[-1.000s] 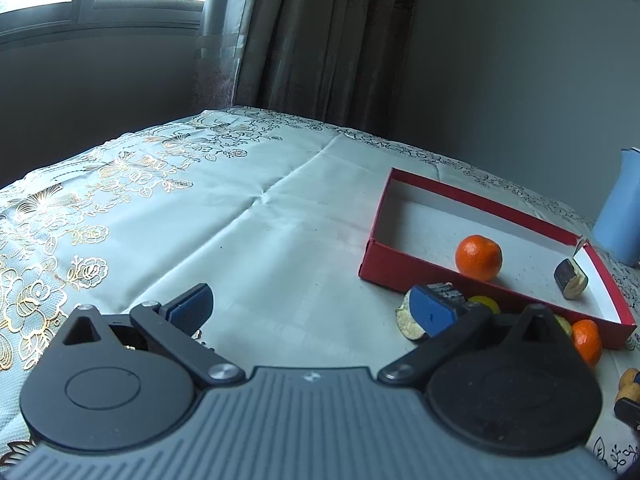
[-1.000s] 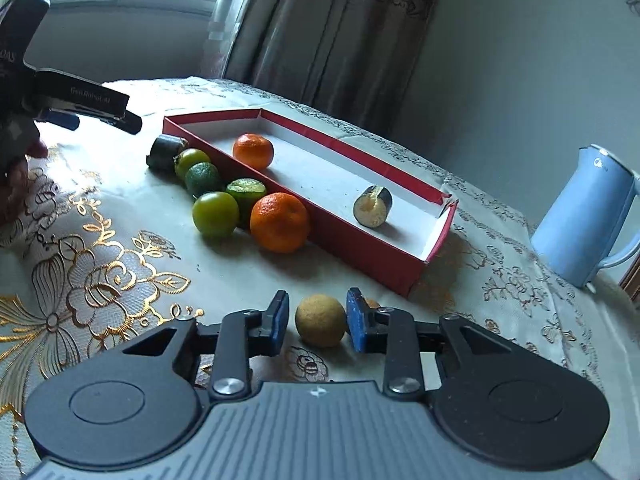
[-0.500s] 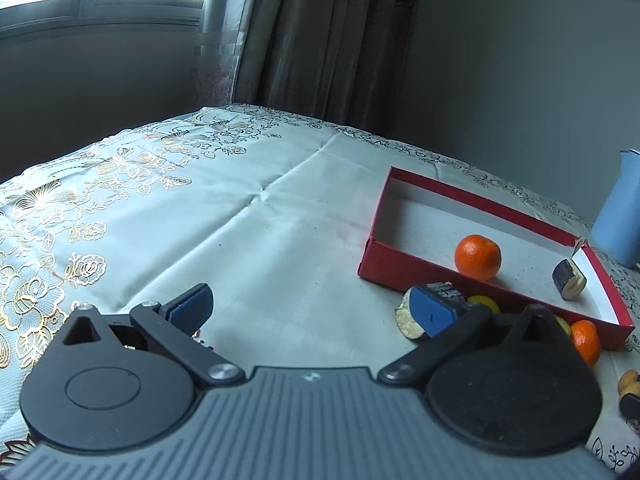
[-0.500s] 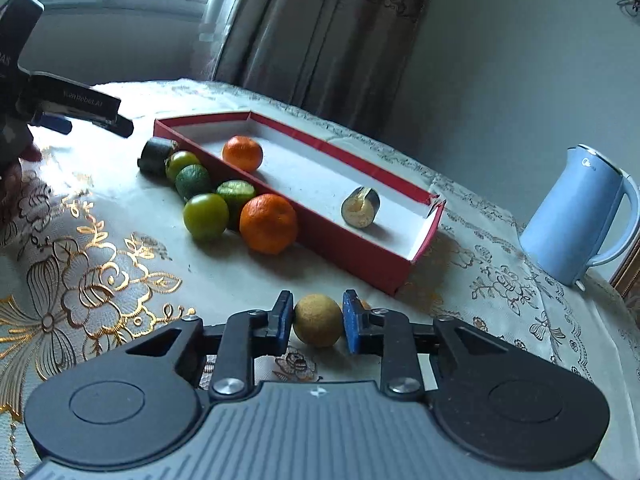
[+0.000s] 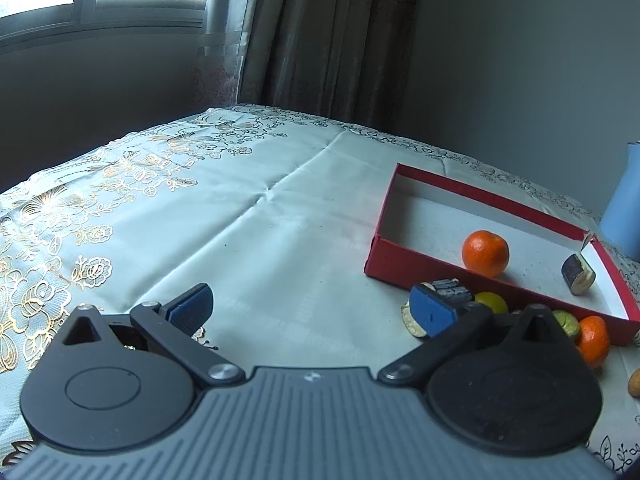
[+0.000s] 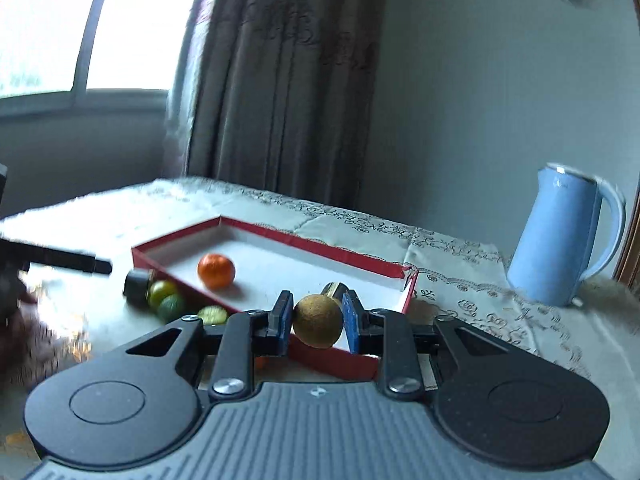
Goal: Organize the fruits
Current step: 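Carry the brown fruit into the red box and open the right gripper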
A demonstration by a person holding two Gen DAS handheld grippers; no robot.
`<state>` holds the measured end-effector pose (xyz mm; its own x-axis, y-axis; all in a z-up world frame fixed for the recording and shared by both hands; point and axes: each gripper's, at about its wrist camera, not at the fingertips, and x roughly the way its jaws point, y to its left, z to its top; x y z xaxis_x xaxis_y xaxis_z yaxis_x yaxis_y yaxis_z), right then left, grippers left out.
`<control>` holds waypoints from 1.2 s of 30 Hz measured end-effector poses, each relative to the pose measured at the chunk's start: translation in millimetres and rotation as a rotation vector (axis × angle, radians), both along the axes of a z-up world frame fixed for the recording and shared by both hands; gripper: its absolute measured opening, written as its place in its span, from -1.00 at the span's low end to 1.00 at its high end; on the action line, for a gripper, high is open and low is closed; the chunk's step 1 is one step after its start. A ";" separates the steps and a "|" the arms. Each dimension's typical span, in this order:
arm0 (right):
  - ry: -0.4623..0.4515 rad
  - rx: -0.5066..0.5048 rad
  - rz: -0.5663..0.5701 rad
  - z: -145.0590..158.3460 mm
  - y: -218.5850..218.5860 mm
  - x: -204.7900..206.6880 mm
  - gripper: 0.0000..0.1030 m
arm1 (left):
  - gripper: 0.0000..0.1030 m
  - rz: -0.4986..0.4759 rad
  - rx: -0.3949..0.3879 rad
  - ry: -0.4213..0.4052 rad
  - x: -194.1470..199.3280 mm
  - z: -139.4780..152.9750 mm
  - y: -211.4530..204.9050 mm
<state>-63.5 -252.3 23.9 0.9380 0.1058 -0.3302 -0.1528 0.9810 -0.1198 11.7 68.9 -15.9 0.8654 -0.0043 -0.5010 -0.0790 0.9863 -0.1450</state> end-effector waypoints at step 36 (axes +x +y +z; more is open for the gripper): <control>0.158 0.143 -0.145 -30.9 -23.5 119.2 -0.48 | 1.00 0.024 0.045 0.002 -0.2 0.7 -4.4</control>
